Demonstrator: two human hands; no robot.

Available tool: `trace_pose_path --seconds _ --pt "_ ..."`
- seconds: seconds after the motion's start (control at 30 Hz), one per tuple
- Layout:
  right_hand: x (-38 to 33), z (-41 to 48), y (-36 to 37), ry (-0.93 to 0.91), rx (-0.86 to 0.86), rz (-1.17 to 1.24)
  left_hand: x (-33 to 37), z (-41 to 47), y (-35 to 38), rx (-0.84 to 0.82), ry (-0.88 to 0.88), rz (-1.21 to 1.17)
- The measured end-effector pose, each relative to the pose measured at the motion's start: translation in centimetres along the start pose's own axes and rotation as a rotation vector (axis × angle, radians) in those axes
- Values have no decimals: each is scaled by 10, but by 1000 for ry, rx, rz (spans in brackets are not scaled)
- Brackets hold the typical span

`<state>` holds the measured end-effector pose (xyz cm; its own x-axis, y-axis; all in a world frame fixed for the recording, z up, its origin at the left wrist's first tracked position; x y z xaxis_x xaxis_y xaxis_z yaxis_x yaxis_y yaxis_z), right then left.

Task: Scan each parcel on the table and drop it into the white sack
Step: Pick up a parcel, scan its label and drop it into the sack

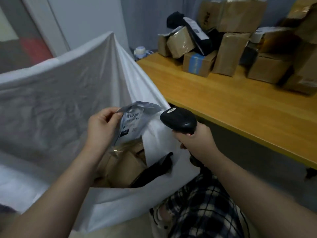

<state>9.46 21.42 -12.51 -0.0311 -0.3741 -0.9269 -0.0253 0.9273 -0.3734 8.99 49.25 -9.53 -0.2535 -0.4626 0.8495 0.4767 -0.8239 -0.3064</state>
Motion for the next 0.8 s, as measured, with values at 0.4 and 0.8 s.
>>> trace_pose_path --seconds 0.4,0.8 --pt "23 22 26 85 -20 -177 -41 26 -14 285 17 183" --pt "32 18 11 104 -8 -187 -67 -2 113 -478 -37 582"
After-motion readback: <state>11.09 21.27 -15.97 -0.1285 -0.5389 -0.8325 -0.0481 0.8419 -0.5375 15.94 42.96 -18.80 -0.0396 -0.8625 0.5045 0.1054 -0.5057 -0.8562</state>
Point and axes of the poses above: each hand's wrist, its own z-axis towards the middle knuckle, its own y-axis out of the palm, x = y × z, the point moved 9 cm from there along z, towards the middle knuckle, and after that the axes turned 5 degrees about y, right-handed, at the moved point
